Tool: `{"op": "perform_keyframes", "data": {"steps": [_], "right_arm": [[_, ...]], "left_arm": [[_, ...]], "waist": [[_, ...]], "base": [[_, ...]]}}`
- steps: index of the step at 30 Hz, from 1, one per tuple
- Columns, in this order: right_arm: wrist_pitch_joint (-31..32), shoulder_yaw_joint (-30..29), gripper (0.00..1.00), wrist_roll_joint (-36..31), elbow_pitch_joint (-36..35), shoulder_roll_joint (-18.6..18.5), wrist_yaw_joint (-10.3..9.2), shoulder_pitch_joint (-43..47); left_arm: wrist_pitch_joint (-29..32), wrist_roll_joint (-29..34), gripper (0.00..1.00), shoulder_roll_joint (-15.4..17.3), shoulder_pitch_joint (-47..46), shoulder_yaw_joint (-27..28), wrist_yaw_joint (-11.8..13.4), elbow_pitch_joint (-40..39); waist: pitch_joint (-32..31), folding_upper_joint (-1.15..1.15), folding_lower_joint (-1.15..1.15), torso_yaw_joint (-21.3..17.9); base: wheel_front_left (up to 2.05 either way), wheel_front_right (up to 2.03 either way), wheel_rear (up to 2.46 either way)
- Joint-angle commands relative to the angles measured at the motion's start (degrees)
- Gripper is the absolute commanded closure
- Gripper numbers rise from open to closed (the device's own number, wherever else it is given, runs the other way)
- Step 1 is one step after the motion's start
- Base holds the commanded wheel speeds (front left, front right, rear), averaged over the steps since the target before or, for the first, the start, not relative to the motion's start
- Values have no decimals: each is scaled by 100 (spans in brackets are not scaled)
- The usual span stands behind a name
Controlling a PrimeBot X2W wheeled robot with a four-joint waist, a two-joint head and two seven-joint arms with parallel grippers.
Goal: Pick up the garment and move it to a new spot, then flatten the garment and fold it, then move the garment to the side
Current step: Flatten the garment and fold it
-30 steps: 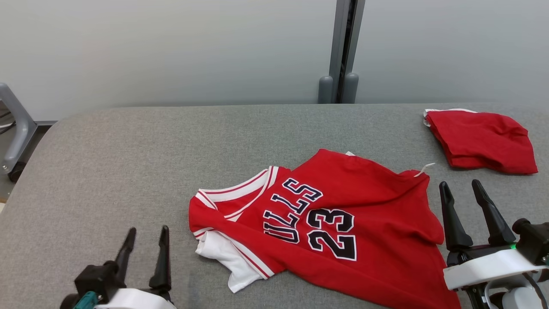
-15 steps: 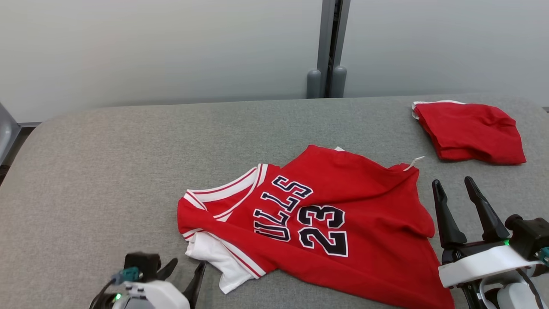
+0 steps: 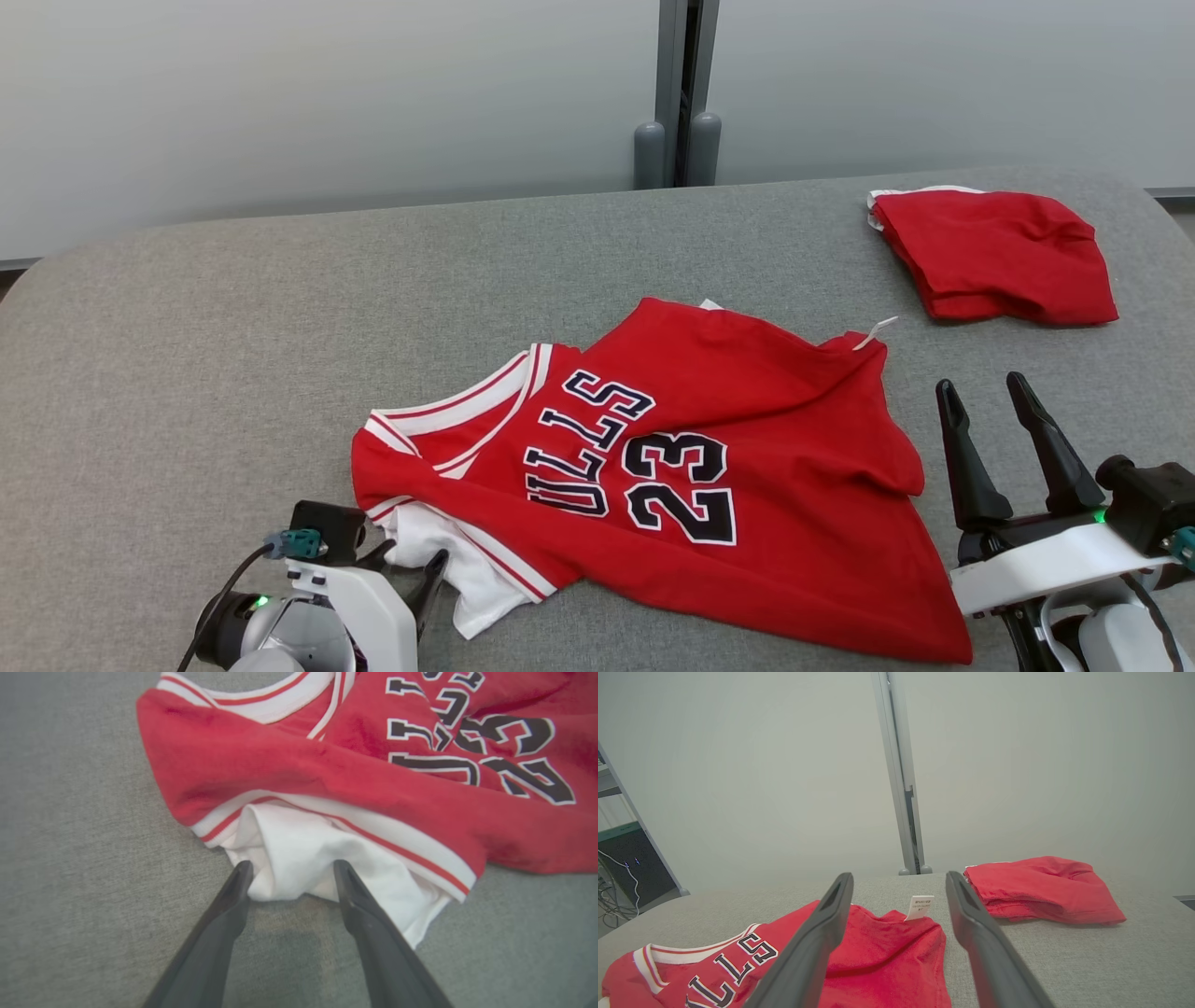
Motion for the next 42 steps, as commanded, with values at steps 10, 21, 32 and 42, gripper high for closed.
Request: {"op": "perform_keyframes", "data": {"steps": [10,21,32,42], "right_arm": [[-39,-105,0,-16,76,41,2,90],[-34,-185,0,-30,189,16,2,120],[-34,-167,0,30,283,0,2,3],[-34,-128,0,55,317,-31,2,-70]], "left_arm": [[223,-359,100,210,159,-198,-39,-351],[1387,-1139,100,562,974,-140,84,-2033],[2357,-1807,100,654,1547,179,715,-2967],[1274,-1505,0,548,1279,562,879,-2622]], "waist": [[-74,0,0,215],[-174,0,0,677],[-75,0,0,615],[5,0,0,440]], "base": [[0,0,0],[0,0,0],[0,0,0],[0,0,0]]}}
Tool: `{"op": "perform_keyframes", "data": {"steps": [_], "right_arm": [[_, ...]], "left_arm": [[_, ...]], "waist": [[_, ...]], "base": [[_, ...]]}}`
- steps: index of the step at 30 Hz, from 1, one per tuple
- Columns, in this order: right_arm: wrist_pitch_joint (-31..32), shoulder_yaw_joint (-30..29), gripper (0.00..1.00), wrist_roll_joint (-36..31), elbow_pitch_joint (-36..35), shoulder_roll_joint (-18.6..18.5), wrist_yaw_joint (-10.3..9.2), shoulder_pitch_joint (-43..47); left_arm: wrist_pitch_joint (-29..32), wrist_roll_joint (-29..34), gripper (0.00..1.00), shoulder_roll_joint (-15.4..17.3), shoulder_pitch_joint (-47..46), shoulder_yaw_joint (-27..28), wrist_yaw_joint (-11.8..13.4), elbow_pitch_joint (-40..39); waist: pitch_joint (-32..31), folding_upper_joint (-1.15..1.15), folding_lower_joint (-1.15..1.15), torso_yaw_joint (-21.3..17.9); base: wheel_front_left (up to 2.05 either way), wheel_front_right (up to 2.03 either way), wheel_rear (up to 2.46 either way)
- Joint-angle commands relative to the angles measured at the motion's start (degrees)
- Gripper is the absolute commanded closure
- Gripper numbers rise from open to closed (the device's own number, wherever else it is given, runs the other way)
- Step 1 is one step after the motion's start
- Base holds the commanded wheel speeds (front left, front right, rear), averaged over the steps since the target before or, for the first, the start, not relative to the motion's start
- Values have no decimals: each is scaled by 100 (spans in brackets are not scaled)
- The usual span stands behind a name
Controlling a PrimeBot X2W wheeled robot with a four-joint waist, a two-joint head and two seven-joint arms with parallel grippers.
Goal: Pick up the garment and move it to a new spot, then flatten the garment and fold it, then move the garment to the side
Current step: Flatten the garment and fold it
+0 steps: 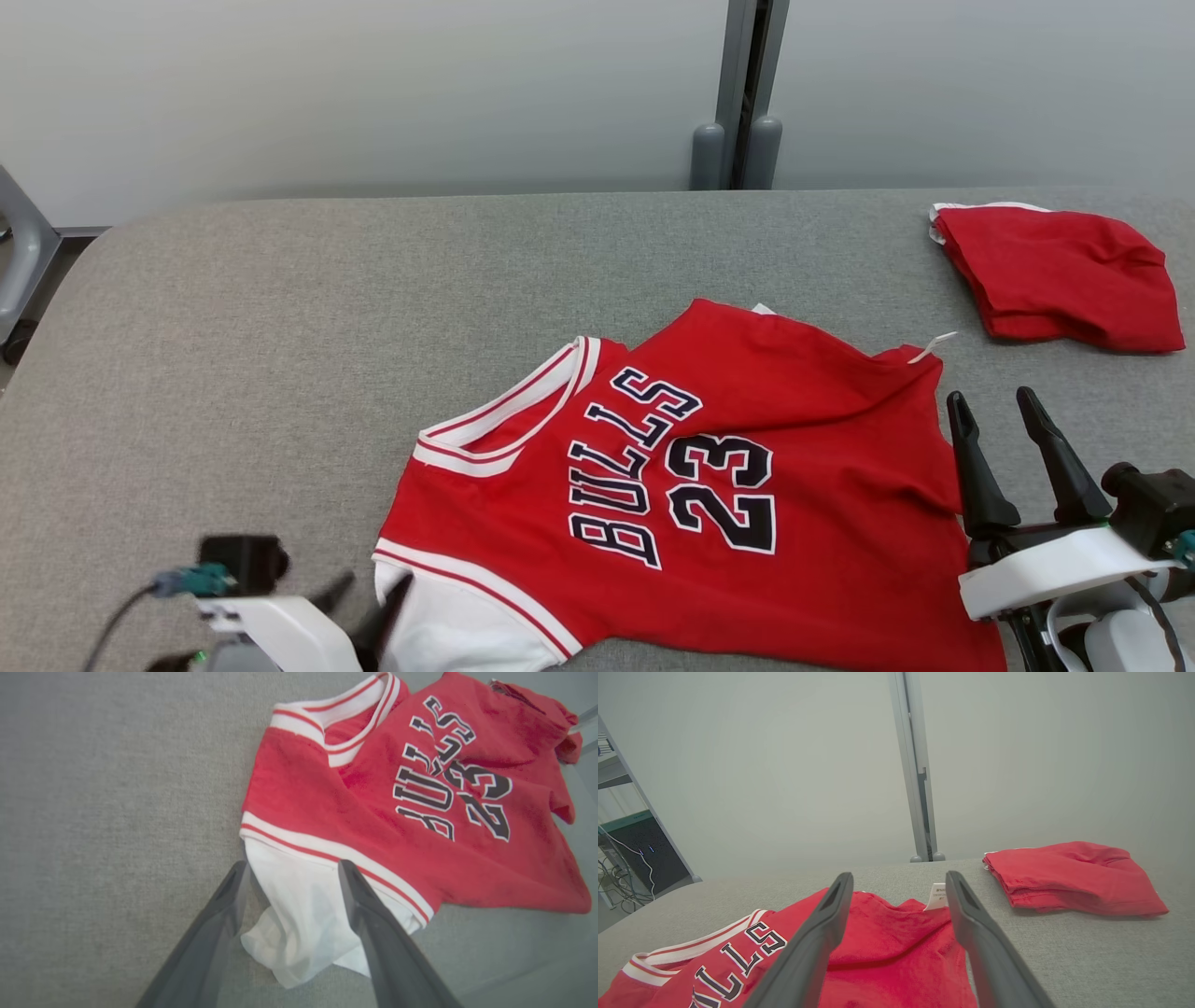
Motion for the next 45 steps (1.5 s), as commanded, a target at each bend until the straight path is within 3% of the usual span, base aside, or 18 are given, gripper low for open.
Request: {"op": "perform_keyframes", "data": {"steps": [1,9,18,24,30,45], "right_arm": [[-27,-27,0,31,-11,-45,2,-51],[-27,-36,0,-28,-107,-40,2,-18],[-27,27,0,-119,-313,-56,2,83],[-27,112,0,-155,-422,-76,2,155],[-27,139,0,-238,-548,-11,2,273],[-27,-241,0,-672,-820,180,2,462]], "left_arm": [[-437,105,0,-40,-191,187,18,-12],[-1634,554,0,0,-307,335,-112,-177],[-3080,1040,0,-185,-306,531,98,-232],[-3885,1326,0,-241,-266,541,109,-179],[-4194,1503,0,-443,-169,499,109,-11],[-4261,1810,0,-776,-92,858,38,260]], "waist": [[-1,0,0,-1],[-75,0,0,25],[-177,0,0,-28],[-295,0,0,-73],[-361,0,0,-109],[-411,0,0,-163]], "base": [[0,0,0],[0,0,0],[0,0,0],[0,0,0],[0,0,0],[0,0,0]]}}
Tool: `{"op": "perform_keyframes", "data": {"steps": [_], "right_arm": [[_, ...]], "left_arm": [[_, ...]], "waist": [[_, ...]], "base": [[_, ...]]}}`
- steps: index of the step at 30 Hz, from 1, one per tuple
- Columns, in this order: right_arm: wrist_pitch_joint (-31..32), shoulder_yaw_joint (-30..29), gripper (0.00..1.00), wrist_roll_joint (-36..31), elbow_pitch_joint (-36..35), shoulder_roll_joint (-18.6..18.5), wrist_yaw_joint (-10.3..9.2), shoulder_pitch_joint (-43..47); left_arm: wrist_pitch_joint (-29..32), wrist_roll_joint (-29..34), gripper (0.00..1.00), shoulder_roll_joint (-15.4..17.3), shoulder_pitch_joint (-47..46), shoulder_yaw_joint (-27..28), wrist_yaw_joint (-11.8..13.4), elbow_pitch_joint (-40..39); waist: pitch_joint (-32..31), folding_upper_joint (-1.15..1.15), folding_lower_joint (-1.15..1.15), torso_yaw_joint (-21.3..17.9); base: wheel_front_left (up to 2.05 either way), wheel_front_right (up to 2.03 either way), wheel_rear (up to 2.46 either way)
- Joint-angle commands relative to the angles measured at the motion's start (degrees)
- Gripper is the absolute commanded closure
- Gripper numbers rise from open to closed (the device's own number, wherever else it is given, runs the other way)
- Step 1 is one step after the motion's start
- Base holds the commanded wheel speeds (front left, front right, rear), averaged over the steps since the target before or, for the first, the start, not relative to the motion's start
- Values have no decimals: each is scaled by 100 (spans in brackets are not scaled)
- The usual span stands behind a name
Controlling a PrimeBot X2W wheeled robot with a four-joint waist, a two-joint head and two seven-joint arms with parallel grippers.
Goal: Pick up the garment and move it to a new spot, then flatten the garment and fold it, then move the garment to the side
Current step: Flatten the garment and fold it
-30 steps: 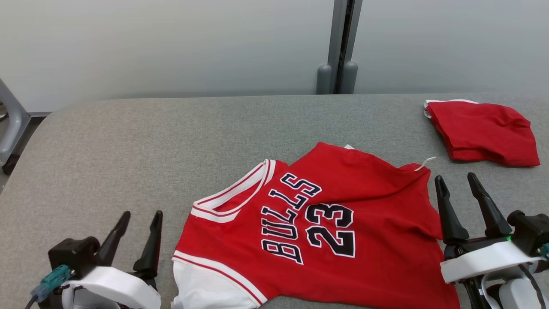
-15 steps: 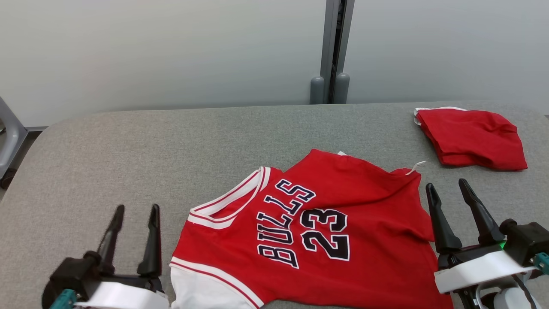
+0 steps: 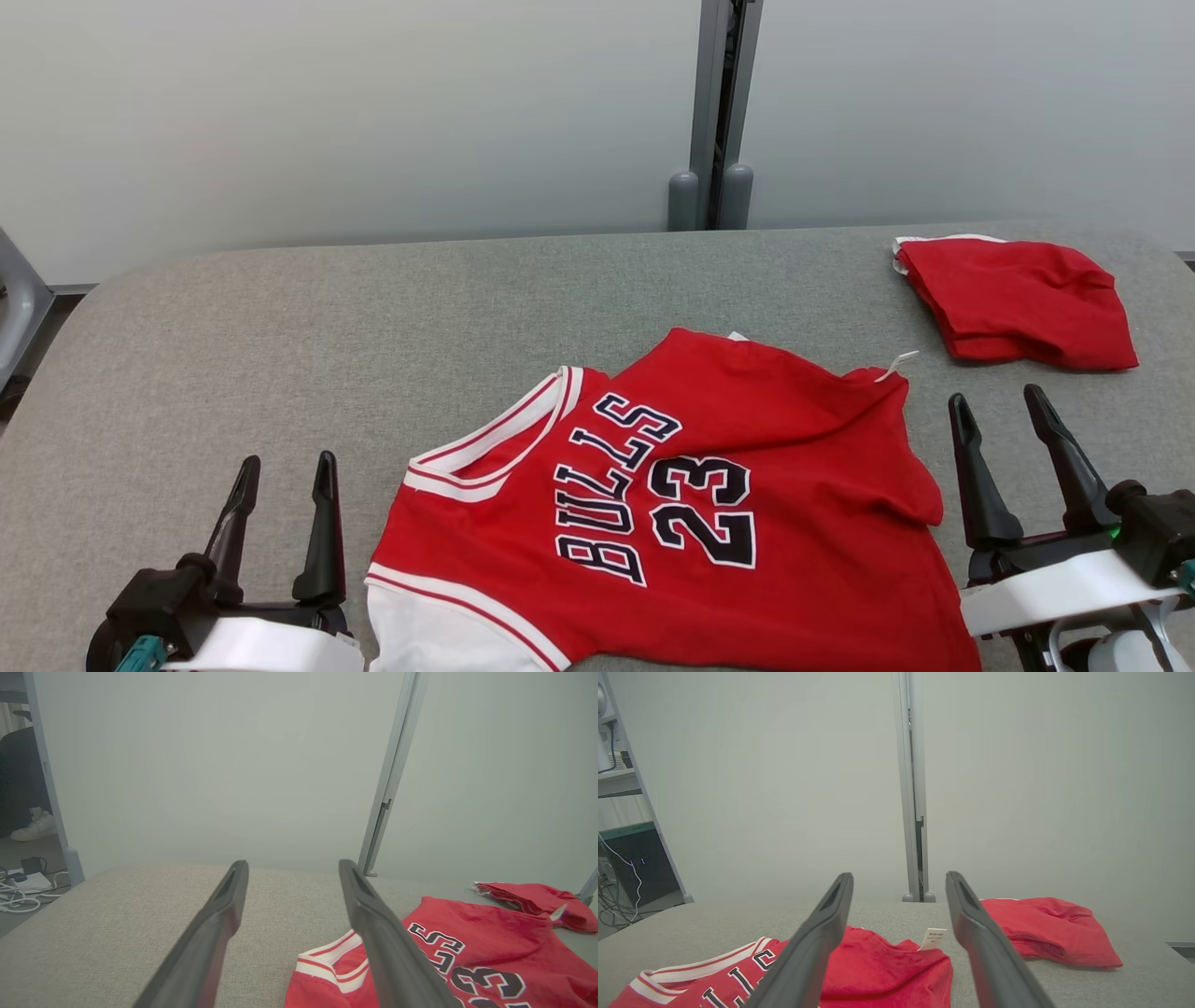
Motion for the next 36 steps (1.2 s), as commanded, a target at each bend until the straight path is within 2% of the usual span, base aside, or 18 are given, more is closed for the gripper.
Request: {"op": "perform_keyframes", "data": {"steps": [1,31,36], "right_arm": [[-27,-31,0,-25,-38,12,2,79],[-27,-69,0,-32,26,61,2,90],[16,-59,0,134,340,-120,2,38]], "left_arm": [[-6,46,0,-3,61,54,-34,-16],[-6,295,0,-154,49,229,-245,167],[487,144,0,-3,152,167,-319,402]], "waist": [[-9,0,0,0],[-33,0,0,41],[-40,0,0,33]], "base": [[0,0,0],[0,0,0],[0,0,0]]}}
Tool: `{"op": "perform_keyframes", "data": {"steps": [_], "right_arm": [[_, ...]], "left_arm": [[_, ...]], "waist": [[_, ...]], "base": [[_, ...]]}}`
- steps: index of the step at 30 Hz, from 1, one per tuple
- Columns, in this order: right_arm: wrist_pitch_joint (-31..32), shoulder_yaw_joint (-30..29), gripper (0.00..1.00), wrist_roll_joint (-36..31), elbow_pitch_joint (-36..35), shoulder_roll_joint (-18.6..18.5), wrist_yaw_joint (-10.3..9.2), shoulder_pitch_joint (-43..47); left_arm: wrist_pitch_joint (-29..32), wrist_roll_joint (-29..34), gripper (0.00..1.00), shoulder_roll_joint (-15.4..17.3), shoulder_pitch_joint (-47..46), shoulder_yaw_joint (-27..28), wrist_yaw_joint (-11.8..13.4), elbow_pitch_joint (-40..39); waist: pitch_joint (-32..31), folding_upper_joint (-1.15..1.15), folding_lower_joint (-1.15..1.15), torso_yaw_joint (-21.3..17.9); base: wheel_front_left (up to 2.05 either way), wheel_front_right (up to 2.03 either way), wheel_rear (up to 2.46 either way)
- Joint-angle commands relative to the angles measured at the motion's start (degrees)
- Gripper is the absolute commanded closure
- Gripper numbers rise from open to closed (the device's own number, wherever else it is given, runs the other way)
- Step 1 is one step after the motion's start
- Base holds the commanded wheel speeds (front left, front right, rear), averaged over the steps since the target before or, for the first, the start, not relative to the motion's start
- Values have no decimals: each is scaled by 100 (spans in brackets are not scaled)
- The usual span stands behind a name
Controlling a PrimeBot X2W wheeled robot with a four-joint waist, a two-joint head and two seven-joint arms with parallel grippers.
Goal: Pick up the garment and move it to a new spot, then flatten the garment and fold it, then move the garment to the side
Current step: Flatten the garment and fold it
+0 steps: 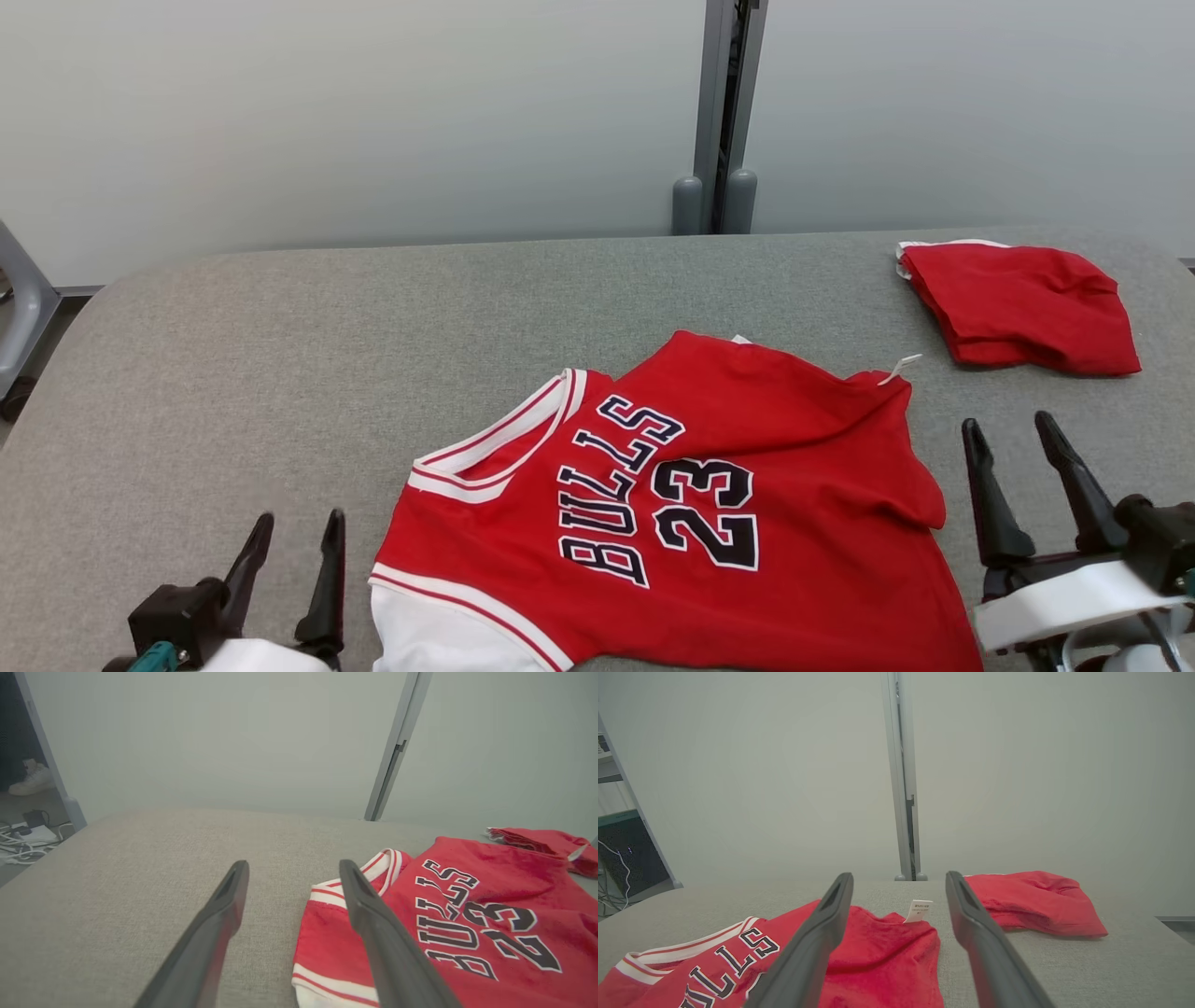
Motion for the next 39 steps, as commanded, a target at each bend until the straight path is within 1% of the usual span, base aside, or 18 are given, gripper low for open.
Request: {"op": "perform_keyframes", "data": {"steps": [1,4,5,11,12,18,23,27,31,34,39], "right_arm": [[19,-48,0,91,75,-137,2,-51],[173,-84,0,295,179,-259,2,-10],[376,-81,0,444,252,-381,2,76],[1244,88,0,834,302,-712,2,341],[1244,88,0,834,302,-712,2,341],[2552,290,0,1365,327,-861,2,678],[3371,160,0,1582,337,-796,2,898],[3661,24,0,1572,251,-711,2,945],[3878,-6,0,1575,253,-618,2,983],[4005,22,0,1599,299,-556,2,935],[4101,111,0,1586,307,-497,2,833]], "left_arm": [[215,-86,0,118,65,44,-17,91],[591,-167,0,240,191,43,-59,168],[824,-195,0,330,311,25,-76,126],[1551,-309,0,548,688,-15,-31,-328],[1551,-309,0,548,688,-15,-31,-328],[2577,-506,0,709,1021,-196,-88,-790],[3198,-686,0,753,1210,-322,-77,-1055],[3475,-704,0,847,1246,-412,-105,-1161],[3669,-742,0,852,1172,-537,-165,-1150],[3701,-729,0,838,1024,-629,-200,-1079],[3555,-646,0,820,710,-712,-281,-762]], "waist": [[0,0,0,-10],[0,0,0,-15],[-4,0,0,-18],[10,0,0,6],[10,0,0,6],[52,0,0,46],[121,0,0,76],[215,0,0,85],[296,0,0,98],[365,0,0,99],[461,0,0,78]], "base": [[0,0,0],[0,0,0],[0,0,0],[0,0,0],[0,0,0],[0,0,0],[0,0,0],[0,0,0],[0,0,0],[0,0,0],[0,0,0]]}}
